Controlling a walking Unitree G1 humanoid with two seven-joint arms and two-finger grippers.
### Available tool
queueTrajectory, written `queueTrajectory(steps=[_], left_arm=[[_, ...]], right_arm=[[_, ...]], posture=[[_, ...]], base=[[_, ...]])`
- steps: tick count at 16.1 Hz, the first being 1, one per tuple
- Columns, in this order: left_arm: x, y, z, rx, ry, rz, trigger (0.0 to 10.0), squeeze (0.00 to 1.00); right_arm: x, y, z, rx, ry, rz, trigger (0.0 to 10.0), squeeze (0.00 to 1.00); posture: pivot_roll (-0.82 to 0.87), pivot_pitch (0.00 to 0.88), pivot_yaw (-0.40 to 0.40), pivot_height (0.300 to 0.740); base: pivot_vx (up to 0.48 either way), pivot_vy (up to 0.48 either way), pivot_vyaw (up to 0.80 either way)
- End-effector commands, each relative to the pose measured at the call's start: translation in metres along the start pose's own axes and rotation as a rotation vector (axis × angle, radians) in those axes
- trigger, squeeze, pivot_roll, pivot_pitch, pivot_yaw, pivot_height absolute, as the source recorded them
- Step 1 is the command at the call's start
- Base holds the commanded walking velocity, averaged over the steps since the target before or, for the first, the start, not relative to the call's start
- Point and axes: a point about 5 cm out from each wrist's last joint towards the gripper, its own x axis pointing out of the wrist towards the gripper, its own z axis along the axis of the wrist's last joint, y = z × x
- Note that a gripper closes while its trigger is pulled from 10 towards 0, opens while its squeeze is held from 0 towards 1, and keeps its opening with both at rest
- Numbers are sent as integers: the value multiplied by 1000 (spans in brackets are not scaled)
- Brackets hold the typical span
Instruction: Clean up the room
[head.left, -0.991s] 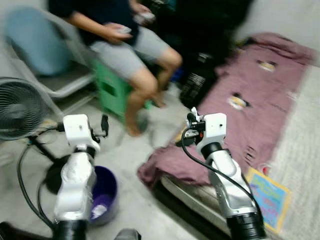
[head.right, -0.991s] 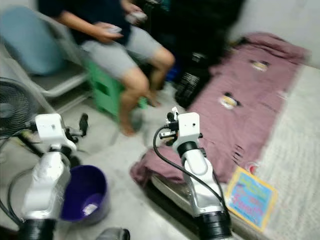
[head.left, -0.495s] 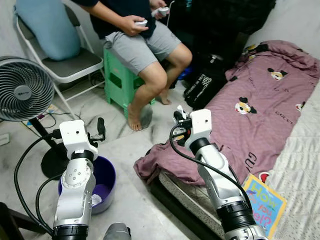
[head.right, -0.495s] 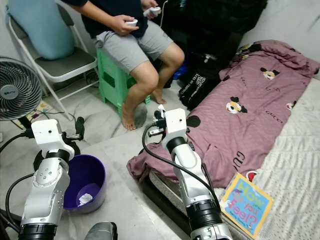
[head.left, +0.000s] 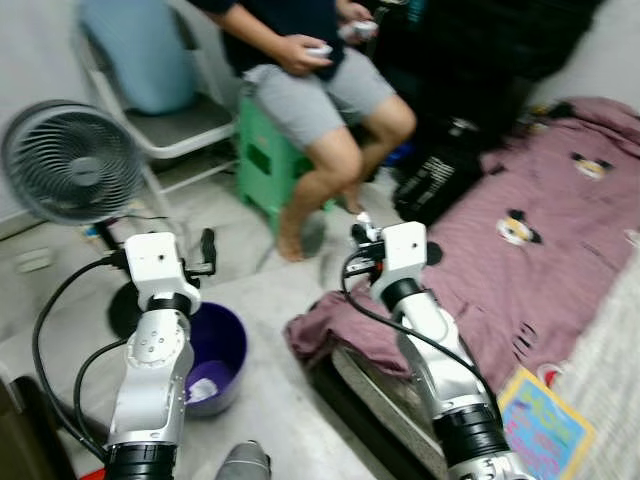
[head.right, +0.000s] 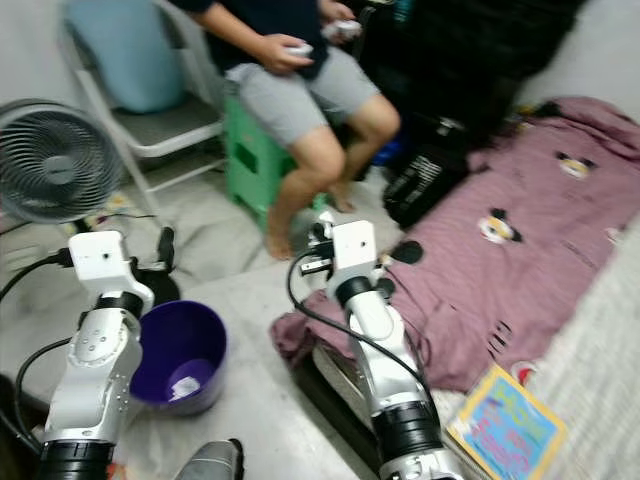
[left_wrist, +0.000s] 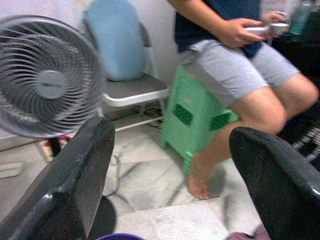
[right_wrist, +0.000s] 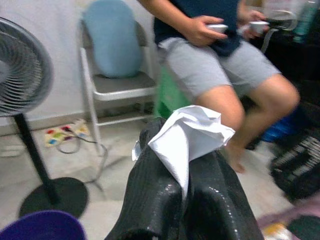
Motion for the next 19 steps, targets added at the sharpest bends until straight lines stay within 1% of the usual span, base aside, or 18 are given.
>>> queueTrajectory(steps=[1,5,7,9,11,14,19], left_arm=[[-1,-3,-1,6,9,-7,10000,0],[-7,2,-3,-3,11,35,10000,0],[-7,4,-2,-8,10,51,10000,0],[-6,2,-2,-12,12,45,10000,0],[-1,-3,-2,-16,17,12,10000,0],[3,-7,0,-14,15,-14,10000,0],[7,-6,1,-2,10,-25,10000,0]], right_arm=[[-1,-5,-1,-1,1,-17,10000,0],[4,-1,0,6,6,14,10000,0],[6,1,0,8,6,25,10000,0],[6,1,1,-10,-1,24,10000,0],[5,-1,1,-22,-8,7,10000,0],[5,-3,1,-29,-10,-10,10000,0],[6,0,1,-16,-13,-16,10000,0]], posture=[[107,0,-22,740],[133,0,-59,740],[133,0,-63,740],[133,0,-63,740],[99,0,-33,740],[88,0,-19,740],[94,0,-16,740]], base=[[0,0,0],[0,0,0],[0,0,0],[0,0,0],[0,0,613],[0,0,800],[0,0,800]])
